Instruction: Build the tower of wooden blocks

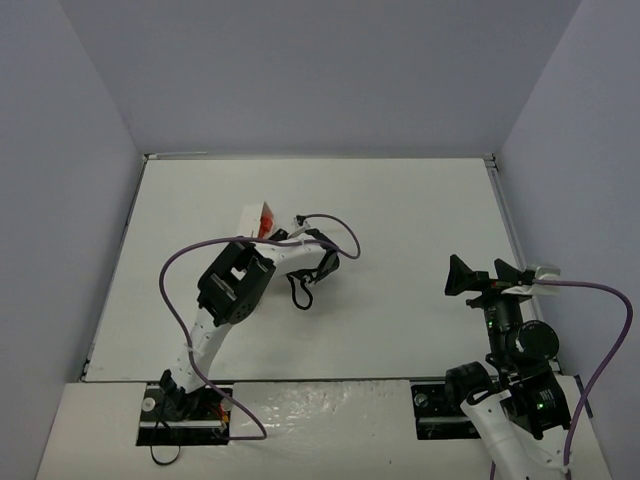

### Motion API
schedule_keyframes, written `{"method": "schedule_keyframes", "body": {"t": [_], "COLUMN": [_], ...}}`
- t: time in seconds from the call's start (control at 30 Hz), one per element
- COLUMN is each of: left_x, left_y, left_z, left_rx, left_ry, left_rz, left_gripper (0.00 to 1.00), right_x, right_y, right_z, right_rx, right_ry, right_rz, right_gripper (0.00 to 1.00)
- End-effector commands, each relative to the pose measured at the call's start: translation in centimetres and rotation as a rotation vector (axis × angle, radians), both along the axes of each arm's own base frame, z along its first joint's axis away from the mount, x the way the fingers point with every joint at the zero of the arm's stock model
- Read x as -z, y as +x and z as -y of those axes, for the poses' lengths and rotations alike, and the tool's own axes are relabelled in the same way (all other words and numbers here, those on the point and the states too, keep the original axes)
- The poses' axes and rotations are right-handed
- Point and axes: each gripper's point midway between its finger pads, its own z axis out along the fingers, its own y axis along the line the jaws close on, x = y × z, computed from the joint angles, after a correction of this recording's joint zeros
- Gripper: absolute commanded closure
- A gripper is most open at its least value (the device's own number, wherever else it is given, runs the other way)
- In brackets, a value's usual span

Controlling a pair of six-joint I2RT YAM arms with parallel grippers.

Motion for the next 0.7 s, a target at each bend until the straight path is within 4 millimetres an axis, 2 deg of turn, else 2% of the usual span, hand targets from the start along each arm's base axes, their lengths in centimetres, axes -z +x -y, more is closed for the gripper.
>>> {"method": "schedule_keyframes", "body": {"t": [0.0,0.13,0.2,0.33,0.4,0.47,0.5,0.67], "left_x": [-6.1,-5.8,-5.4,-6.7,-6.7,-6.1,-6.2,-7.3], "left_y": [-1.2,-0.8,-0.8,-1.7,-2.3,-2.1,-2.2,-2.5], "left_z": [-2.8,-2.1,-1.1,1.6,0.4,-1.9,-2.5,-3.1], "left_rx": [0.006,0.017,0.038,0.120,0.112,0.055,0.049,0.050], "left_ry": [0.177,0.194,0.203,0.191,0.201,0.211,0.206,0.163], "left_rz": [-0.084,-0.104,-0.122,-0.100,-0.098,-0.106,-0.091,-0.019], "left_gripper": [1.00,1.00,1.00,1.00,1.00,1.00,1.00,1.00], "right_x": [-1.9,-2.0,-2.0,-2.0,-2.0,-2.0,-2.0,-2.1], "right_y": [0.4,0.3,0.3,0.3,0.2,0.2,0.2,0.2], "right_z": [0.0,0.1,0.1,0.1,0.1,0.1,0.1,0.2], "right_rx": [0.007,0.014,0.014,0.012,0.012,0.011,0.012,0.015], "right_ry": [0.028,0.029,0.028,0.028,0.028,0.029,0.029,0.029], "right_rz": [0.069,0.073,0.074,0.072,0.073,0.075,0.076,0.079], "right_gripper": [0.04,0.04,0.04,0.04,0.04,0.04,0.04,0.04]}}
